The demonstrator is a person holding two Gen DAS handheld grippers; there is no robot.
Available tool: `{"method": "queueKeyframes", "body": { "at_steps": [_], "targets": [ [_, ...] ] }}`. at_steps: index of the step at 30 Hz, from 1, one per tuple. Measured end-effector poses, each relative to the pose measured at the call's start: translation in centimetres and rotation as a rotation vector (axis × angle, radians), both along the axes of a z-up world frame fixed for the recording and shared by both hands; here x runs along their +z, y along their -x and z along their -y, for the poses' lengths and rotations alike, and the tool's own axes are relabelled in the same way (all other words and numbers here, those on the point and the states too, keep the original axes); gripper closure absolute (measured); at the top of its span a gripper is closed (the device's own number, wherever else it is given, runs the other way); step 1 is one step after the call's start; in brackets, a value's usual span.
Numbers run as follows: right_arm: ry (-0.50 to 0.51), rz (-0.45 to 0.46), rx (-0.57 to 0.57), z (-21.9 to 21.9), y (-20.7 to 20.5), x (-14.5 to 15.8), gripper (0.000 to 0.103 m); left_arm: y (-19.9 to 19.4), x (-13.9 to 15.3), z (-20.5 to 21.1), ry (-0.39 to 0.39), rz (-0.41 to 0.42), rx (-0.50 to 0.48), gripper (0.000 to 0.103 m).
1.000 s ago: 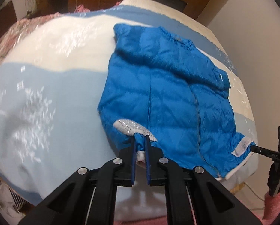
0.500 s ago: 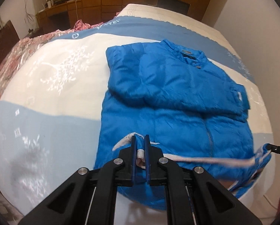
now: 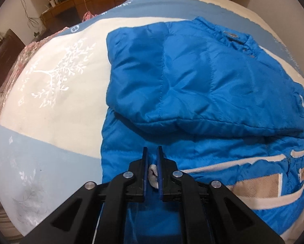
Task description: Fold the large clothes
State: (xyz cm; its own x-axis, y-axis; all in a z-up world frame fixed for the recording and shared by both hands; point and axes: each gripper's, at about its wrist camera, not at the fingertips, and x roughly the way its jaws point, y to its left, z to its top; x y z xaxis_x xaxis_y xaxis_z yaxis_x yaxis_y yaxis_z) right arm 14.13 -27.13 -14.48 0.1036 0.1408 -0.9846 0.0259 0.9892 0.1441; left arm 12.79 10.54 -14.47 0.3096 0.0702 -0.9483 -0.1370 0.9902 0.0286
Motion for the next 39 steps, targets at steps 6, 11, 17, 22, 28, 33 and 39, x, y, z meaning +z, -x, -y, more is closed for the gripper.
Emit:
{"method": "queueKeyframes", "body": {
  "at_steps": [6, 11, 17, 22, 28, 33, 39],
  "targets": [
    [0.022, -0.025, -0.005, -0.1, -1.1, -1.7, 0.094, -0.9, -1.1, 0.5, -0.034, -0.01, -0.018, 0.096],
    [0.026, -0.041, 0.014, 0.0, -1.3, -1.6, 0.091, -1.2, -0.8, 0.6, -0.017, -0.024, -0.019, 0.096],
    [0.037, 0.014, 0.092, 0.1, -1.9, 1.5, 0.038, -0.7, 1.5, -0.4, 0.054, -0.014, -0.062, 0.091],
    [0.097, 0.1, 0.173, 1.3, -1.5, 4.8, 0.027, 0.6, 4.3, -1.6, 0.07, 0.045, -0.071, 0.087],
    [0.03, 0.067, 0.259, -0.1, 0.3, 4.0, 0.033, 2.8, 5.0, -2.3, 0.1, 0.058, -0.076, 0.08],
    [0.013, 0.02, 0.3, -0.9, 1.0, 2.3, 0.033, 2.6, 3.8, -2.2, 0.152, 0.041, -0.119, 0.067],
    [-0.026, -0.02, 0.325, -2.0, -0.1, 0.1, 0.047, 1.8, 1.9, -1.4, 0.191, 0.009, -0.124, 0.063]
  ]
}}
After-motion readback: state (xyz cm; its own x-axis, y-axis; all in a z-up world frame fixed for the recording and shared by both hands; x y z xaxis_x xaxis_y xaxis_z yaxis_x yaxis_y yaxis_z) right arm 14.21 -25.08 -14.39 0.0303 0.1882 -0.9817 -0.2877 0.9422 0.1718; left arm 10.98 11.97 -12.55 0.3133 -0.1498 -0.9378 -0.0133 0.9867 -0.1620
